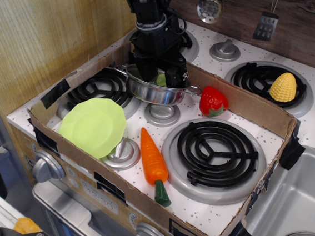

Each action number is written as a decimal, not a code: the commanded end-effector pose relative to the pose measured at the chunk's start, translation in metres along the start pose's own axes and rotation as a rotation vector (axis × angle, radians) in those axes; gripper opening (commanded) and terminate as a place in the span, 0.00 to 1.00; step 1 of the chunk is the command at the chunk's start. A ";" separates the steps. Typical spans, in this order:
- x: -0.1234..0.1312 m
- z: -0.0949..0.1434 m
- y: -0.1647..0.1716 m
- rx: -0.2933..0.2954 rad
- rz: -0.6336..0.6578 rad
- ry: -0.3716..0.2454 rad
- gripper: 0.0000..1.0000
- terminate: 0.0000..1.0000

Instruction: Take broccoli out of pan

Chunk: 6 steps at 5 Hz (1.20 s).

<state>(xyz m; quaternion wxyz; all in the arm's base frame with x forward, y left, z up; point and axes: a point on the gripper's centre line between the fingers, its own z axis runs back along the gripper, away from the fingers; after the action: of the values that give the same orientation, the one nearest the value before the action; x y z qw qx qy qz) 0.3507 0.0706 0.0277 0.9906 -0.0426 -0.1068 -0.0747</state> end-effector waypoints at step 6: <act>0.017 0.066 0.011 0.161 -0.025 -0.002 0.00 0.00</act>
<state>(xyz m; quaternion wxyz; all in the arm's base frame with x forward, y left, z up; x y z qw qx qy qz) 0.3473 0.0857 0.0721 0.9939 0.0282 -0.0771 -0.0730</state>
